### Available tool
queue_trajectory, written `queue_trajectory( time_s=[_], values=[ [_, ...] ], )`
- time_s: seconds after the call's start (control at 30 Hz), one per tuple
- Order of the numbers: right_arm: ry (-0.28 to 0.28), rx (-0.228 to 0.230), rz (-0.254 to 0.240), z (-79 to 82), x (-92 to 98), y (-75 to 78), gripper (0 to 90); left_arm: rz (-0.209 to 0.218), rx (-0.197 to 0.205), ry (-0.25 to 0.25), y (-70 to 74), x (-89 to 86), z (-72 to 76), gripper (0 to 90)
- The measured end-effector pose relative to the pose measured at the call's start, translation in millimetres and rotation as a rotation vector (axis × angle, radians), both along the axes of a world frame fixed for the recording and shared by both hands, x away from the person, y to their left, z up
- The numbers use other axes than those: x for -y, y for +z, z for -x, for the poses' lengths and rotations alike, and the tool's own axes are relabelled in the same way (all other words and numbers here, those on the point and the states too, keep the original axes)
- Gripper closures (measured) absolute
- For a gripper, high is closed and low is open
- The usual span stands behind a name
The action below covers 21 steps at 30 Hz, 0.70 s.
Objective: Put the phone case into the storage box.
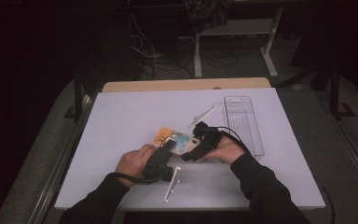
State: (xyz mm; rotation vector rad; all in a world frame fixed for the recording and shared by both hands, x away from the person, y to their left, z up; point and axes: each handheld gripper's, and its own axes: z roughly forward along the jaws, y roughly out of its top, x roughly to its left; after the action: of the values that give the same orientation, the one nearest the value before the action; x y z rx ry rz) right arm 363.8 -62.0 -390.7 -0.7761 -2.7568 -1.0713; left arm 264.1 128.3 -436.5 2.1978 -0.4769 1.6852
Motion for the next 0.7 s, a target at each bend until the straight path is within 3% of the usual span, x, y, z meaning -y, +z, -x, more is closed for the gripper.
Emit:
queue_trajectory(
  time_s=[0.17, 0.37, 0.5, 0.53, 0.7],
  values=[
    [0.003, 0.01, -0.001, -0.7, 0.8, -0.1, 9.7, -0.016, -0.015, -0.002, 0.6, 0.9, 0.4, 72.8],
    [0.005, 0.005, -0.002, -0.9, 0.6, -0.6, 9.4, -0.023, -0.044, -0.001, 2.9, 0.9, 0.4, 75.3],
    [0.008, 0.004, -0.004, -2.2, 1.4, -0.2, 9.1, -0.034, -0.031, 0.002, 3.7, 1.4, 1.1, 78.1],
    [-0.002, -0.018, -0.007, -1.2, 1.3, 0.5, 9.0, -0.034, -0.033, 0.001, 4.0, 1.4, 1.2, 78.7],
    [0.008, -0.007, -0.012, -2.2, 2.1, 0.2, 8.8, -0.04, -0.024, 0.004, 4.9, 1.5, 2.3, 79.6]
  ],
)
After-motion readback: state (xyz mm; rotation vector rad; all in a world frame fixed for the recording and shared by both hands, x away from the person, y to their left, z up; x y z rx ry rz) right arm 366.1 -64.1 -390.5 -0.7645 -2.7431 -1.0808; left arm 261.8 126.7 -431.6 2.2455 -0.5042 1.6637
